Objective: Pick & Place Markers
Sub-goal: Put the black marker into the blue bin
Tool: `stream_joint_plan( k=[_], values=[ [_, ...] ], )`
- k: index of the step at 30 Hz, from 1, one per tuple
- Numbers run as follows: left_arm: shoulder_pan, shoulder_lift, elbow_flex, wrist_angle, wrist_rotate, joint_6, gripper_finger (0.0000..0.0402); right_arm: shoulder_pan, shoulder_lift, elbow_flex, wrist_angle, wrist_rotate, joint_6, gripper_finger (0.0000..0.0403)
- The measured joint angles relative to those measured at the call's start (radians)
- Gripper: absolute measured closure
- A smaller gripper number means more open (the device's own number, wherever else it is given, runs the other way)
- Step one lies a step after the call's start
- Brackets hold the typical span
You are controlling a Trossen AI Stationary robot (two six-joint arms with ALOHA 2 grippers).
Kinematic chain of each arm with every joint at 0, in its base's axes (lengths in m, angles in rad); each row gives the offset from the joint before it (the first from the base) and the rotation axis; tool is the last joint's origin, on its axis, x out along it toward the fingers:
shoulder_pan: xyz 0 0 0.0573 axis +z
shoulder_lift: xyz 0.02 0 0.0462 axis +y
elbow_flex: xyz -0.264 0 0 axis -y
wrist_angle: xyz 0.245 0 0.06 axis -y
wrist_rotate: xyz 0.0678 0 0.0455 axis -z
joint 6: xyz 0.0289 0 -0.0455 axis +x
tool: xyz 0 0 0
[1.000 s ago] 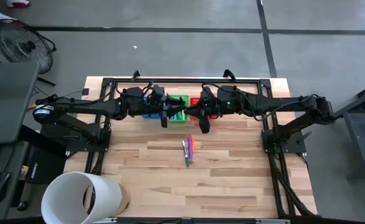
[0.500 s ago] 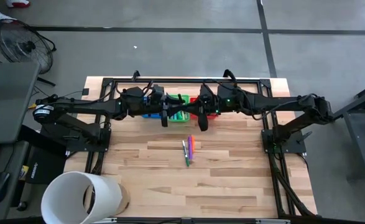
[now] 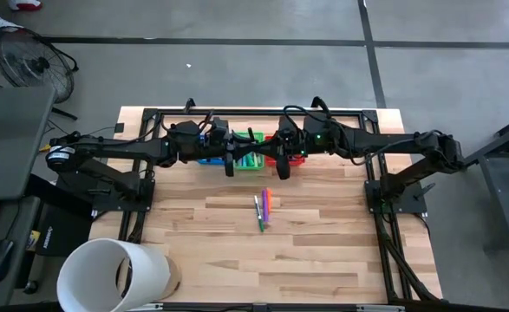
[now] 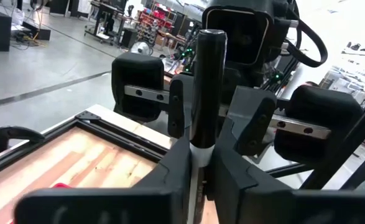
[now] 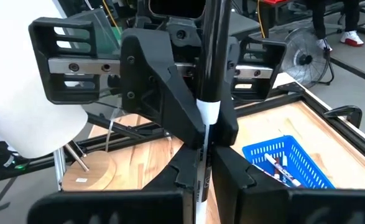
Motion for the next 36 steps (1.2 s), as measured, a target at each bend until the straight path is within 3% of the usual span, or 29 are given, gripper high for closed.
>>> stream_joint_plan(
  k=[15, 23, 27, 33, 36],
  values=[
    [0.0, 0.001, -0.001, -0.001, -0.003, 0.003, 0.037, 0.0, 0.0, 0.0, -0.01, 0.001, 0.002, 0.0385],
    [0.0, 0.001, -0.001, -0.001, -0.038, -0.005, 0.037, -0.009, 0.0, 0.0, -0.013, 0.008, 0.015, 0.0271],
    [0.0, 0.001, -0.001, -0.021, -0.112, -0.006, 0.037, -0.036, -0.019, 0.0, -0.042, 0.009, 0.04, 0.0221],
    [0.0, 0.001, -0.001, -0.152, -0.294, -0.039, 0.037, -0.087, -0.083, 0.0, -0.208, 0.109, 0.036, 0.0184],
    [0.024, 0.001, -0.001, -0.255, -0.311, -0.043, 0.037, -0.112, -0.12, 0.0, -0.311, 0.142, 0.01, 0.0182]
  ],
)
